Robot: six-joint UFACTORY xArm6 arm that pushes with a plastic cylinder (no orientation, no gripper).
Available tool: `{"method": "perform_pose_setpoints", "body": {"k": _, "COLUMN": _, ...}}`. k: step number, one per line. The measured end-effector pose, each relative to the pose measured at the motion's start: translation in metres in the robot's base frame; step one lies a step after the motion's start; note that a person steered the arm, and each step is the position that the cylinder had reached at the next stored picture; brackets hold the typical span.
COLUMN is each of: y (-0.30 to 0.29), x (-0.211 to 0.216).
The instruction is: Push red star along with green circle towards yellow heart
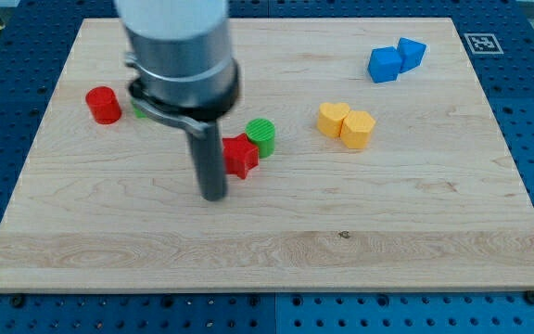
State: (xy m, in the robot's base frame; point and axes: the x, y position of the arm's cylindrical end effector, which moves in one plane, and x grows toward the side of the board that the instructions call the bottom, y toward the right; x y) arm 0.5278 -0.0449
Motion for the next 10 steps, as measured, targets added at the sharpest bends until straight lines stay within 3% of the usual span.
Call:
{"method": "perform_pose_setpoints", "body": {"k": 1, "y": 0.067, "x": 0.002}}
{"method": "perform_pose_setpoints", "body": {"k": 2, "y": 0.072, "x": -0.014}}
{"method": "perform_pose_setpoints", "body": {"k": 5, "y": -0.035, "x": -0.045}}
{"method": "perform_pose_setpoints", "body": {"k": 7, "y": -0.032, "x": -0.085}}
{"method": "perform_pose_setpoints", "body": {"k": 10, "y": 0.042, "x": -0.117}}
